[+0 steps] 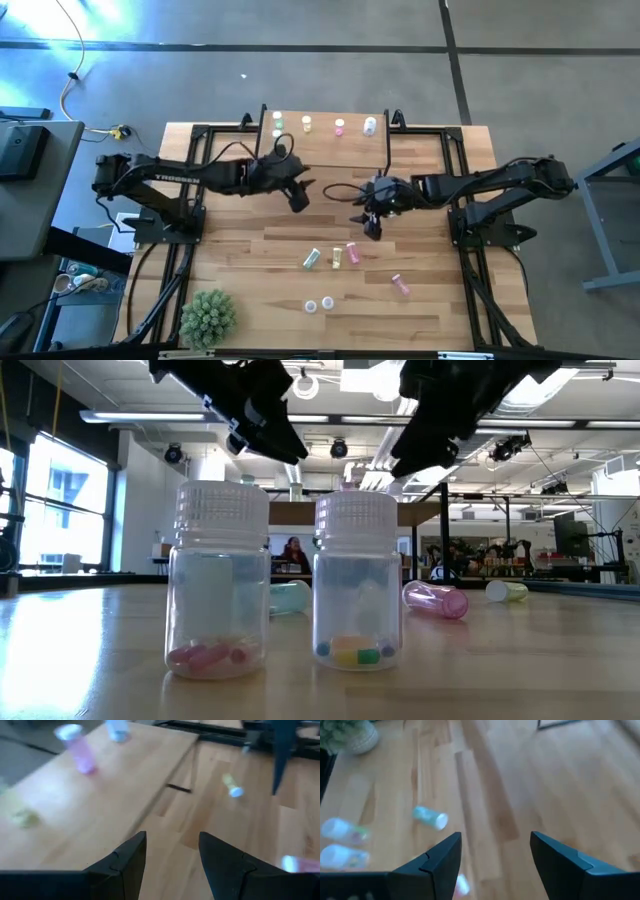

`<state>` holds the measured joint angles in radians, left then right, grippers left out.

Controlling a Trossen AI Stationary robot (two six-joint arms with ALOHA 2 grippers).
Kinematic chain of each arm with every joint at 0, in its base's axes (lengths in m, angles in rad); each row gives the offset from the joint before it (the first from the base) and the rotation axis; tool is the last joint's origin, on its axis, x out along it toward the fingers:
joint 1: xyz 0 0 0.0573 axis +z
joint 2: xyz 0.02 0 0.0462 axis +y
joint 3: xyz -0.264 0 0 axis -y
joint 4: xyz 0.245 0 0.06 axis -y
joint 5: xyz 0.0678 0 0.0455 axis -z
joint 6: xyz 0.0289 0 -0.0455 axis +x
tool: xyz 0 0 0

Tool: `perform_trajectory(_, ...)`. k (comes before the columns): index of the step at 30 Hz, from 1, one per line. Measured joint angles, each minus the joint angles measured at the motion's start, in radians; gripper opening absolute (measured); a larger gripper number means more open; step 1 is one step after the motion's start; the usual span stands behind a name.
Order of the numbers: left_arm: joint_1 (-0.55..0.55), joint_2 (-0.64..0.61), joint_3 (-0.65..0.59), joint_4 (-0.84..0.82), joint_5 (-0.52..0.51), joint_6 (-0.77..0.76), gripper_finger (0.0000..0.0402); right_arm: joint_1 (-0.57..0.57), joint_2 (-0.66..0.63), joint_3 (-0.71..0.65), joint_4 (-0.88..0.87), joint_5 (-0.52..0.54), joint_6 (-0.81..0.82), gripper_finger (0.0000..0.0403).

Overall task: Pick and place medicine bottles onto shelf by color
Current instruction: Put the top yellow pill bottle on the shelf aligned with the other yellow pill bottle

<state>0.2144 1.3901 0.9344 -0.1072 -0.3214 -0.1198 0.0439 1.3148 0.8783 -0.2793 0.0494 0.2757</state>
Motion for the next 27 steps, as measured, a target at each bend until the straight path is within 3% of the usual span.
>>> perform_trajectory(6, -0.093, 0.002, -0.094, 0.145, -0.002, -0.002, 0.0172, 0.054, 0.000, 0.000, -0.192, 0.008, 0.158, 0.0227)
perform_trajectory(11, -0.173, 0.002, -0.117, 0.192, -0.003, -0.008, 0.0172, 0.064, 0.000, 0.000, -0.409, 0.117, 0.206, 0.0227)
perform_trajectory(19, -0.271, 0.002, -0.118, 0.190, -0.003, -0.008, 0.0172, 0.046, 0.000, 0.000, -0.693, 0.152, -0.076, 0.0227)
perform_trajectory(27, -0.296, 0.002, -0.118, 0.210, -0.004, 0.019, 0.0172, 0.005, 0.003, -0.027, -0.659, 0.187, -0.417, 0.0227)
